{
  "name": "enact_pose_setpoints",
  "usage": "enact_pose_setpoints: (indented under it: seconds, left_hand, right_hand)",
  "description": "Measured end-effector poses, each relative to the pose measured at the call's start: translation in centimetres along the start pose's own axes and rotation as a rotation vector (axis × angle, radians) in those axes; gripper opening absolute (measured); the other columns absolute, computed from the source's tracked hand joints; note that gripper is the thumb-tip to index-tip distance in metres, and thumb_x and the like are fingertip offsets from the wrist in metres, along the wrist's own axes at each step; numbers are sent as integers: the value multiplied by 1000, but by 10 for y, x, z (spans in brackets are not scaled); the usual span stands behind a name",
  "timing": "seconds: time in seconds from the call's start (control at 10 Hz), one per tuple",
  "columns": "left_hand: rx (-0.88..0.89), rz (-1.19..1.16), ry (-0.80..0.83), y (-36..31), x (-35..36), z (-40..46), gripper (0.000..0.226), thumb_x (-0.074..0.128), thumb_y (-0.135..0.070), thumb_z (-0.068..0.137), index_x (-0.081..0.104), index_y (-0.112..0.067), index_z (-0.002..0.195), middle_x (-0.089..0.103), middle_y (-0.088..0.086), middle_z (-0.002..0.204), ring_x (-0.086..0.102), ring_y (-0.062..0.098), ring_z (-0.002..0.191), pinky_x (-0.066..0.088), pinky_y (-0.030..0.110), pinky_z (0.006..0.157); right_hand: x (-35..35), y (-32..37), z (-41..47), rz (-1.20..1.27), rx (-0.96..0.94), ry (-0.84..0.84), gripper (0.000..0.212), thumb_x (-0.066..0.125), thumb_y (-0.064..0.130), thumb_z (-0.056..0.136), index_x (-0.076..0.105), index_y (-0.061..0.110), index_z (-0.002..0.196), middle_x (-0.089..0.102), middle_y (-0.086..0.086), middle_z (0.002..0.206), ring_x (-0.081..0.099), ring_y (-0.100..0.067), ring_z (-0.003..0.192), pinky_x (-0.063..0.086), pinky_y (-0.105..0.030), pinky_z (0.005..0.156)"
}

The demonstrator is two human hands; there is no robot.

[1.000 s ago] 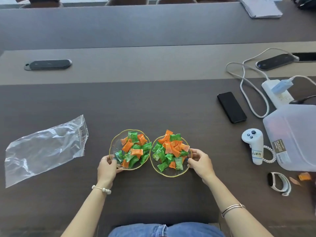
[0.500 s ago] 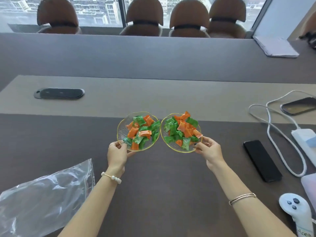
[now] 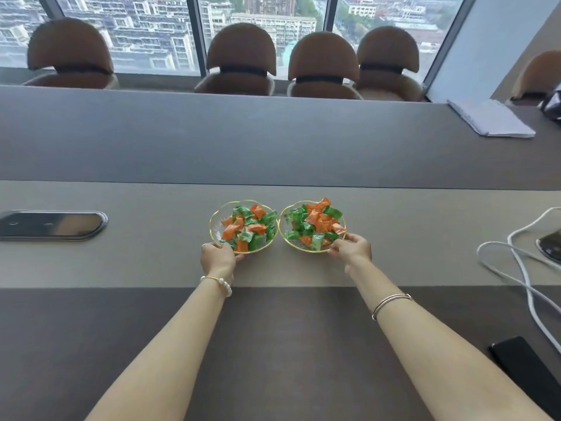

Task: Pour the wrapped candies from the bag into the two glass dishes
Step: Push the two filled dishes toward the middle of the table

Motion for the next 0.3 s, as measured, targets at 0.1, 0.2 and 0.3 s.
enact_pose_setpoints:
  seconds: [0.1,0.2,0.3]
  left_hand:
    - [-6,-3,-47,13,4,10,13,44,0,87,56,1,91,62,16,99,68,38,87,57,36,66]
    - [1,-19,-48,20,5,17,21,48,-6,88,60,4,102,65,20,106,66,31,82,56,36,70]
    - [14,92,-20,15,3,14,19,55,-25,83,61,-8,89,64,18,109,65,32,83,54,43,86]
  right_hand:
    - [2,-9,13,-76,-9,-39,42,60,-14,73,59,-4,113,63,-16,99,63,-26,80,58,-25,56]
    - [1,-16,19,-171,-46,-66,36,66,-5,73,63,0,109,67,-13,102,65,-25,84,57,-35,77]
    - [-3,-9,13,-350,-96,-75,49,73,19,73,60,5,118,66,-14,119,64,-31,102,52,-41,91]
Point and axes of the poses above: each hand's wrist, its own z-axis towards the middle knuckle, its own x-axis out of the palm, y = z × x, the point moved 4 cm from there along z, towards the middle knuckle
